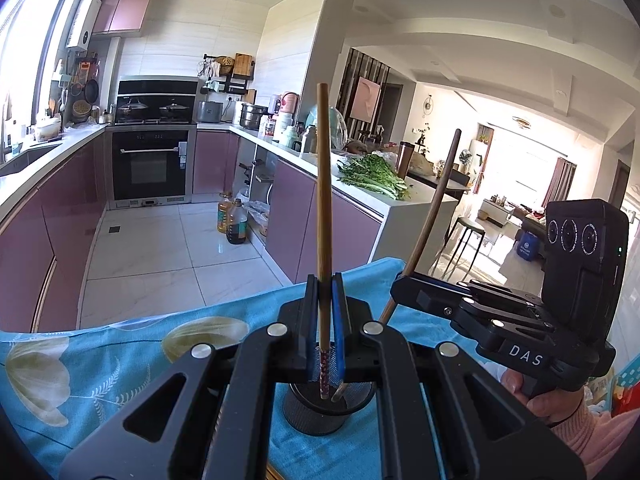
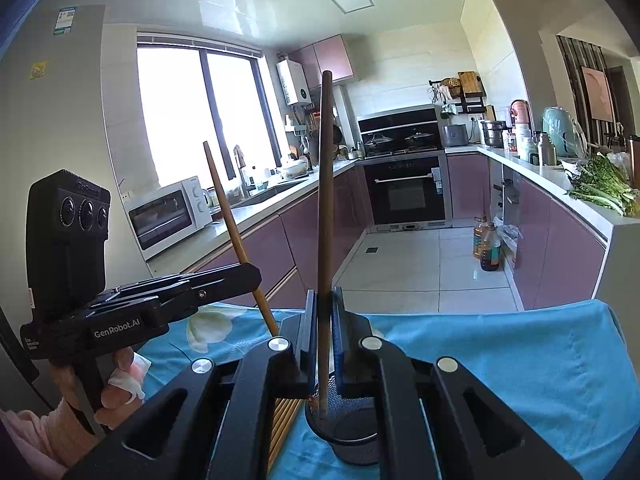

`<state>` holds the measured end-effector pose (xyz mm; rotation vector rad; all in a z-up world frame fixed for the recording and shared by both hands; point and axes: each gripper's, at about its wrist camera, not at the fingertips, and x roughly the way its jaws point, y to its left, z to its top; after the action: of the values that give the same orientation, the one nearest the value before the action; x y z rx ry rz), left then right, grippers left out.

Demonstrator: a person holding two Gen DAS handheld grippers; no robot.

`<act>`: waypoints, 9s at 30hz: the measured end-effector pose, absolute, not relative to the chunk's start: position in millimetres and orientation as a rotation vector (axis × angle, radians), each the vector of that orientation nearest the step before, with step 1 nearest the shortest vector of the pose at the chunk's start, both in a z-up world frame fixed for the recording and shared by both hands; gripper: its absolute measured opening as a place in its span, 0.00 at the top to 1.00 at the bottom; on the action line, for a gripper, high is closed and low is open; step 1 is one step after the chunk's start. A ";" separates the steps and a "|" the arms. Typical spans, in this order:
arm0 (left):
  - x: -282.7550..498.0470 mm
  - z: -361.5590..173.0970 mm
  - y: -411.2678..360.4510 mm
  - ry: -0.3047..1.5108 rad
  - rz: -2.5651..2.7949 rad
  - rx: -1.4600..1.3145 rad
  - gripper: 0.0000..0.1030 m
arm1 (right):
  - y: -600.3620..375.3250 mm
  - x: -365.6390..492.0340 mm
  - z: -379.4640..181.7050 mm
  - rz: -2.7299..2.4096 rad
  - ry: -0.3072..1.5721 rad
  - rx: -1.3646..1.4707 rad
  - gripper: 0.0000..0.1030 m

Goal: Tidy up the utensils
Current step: 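Lift the chopsticks upright and carry both over the black mesh cup, then lower the left gripper's chopstick into the cup while the right gripper lowers its own, then open both grippers to release the chopsticks into the cup, then move both open grippers back to the remaining chopsticks, then close the left gripper on a chopstick while the right gripper grasps another, then lift both chopsticks upright and carry them over the mesh cup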

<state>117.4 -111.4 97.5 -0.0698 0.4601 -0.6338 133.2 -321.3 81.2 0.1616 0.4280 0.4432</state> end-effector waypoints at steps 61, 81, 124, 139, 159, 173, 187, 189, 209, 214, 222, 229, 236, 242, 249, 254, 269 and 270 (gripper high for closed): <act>139.1 61.5 -131.3 0.581 -0.598 -0.021 0.93 | -316.0 157.5 44.0 0.391 0.541 0.133 0.95; 154.5 34.9 -137.7 0.634 -0.594 -0.002 0.93 | -316.8 167.1 27.6 0.387 0.602 0.125 0.95; 157.6 13.2 -119.6 0.622 -0.507 -0.011 0.68 | -316.8 170.3 17.7 0.361 0.634 0.154 0.88; 88.5 -12.2 -49.5 0.624 -0.295 0.081 0.35 | -258.1 105.9 -1.3 0.625 0.689 0.032 0.57; 94.6 -88.7 -23.3 0.855 -0.300 0.066 0.55 | -224.0 123.8 -72.5 0.525 0.926 0.017 0.69; 119.3 -107.9 -38.0 0.933 -0.317 0.082 0.72 | -218.8 127.3 -78.5 0.479 0.933 -0.039 0.74; 136.5 -111.6 -45.4 0.939 -0.311 0.075 0.80 | -215.5 140.4 -82.7 0.441 0.940 -0.018 0.90; 137.5 -112.4 -44.1 0.937 -0.314 0.050 0.84 | -219.1 141.5 -83.1 0.443 0.945 0.005 0.93; 106.2 -110.3 -34.7 0.936 -0.370 0.012 0.92 | -221.2 133.7 -74.9 0.542 0.944 0.021 0.95; 110.2 -114.1 -37.2 0.956 -0.390 0.049 0.91 | -213.5 137.1 -77.2 0.532 0.962 -0.005 0.94; 122.7 -113.3 -40.6 0.969 -0.404 0.064 0.91 | -210.7 139.2 -80.3 0.535 0.965 -0.012 0.94; 120.7 -109.5 -42.2 0.955 -0.388 0.044 0.93 | -222.8 135.2 -73.3 0.528 0.934 0.014 0.94; 110.8 -85.3 -39.9 0.893 -0.414 0.020 0.93 | -234.9 126.9 -51.8 0.529 0.867 0.046 0.94; 98.3 -59.2 -38.7 0.834 -0.450 0.004 0.93 | -247.2 120.0 -35.7 0.525 0.819 0.072 0.94; 82.3 -29.6 -41.2 0.772 -0.503 -0.004 0.93 | -263.5 111.1 -20.0 0.517 0.767 0.103 0.94; 73.5 -12.3 -41.2 0.738 -0.544 -0.024 0.93 | -274.3 106.0 -7.5 0.510 0.725 0.120 0.94; 72.5 30.9 -48.0 0.601 -0.605 -0.122 0.93 | -304.3 107.1 27.4 0.469 0.609 0.139 0.94; 74.5 32.9 -51.4 0.595 -0.607 -0.124 0.93 | -305.4 107.8 29.3 0.464 0.600 0.137 0.94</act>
<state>74.5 -51.4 32.9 -0.1238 0.5948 -0.6068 107.8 -305.4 29.3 0.1371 0.6003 0.4636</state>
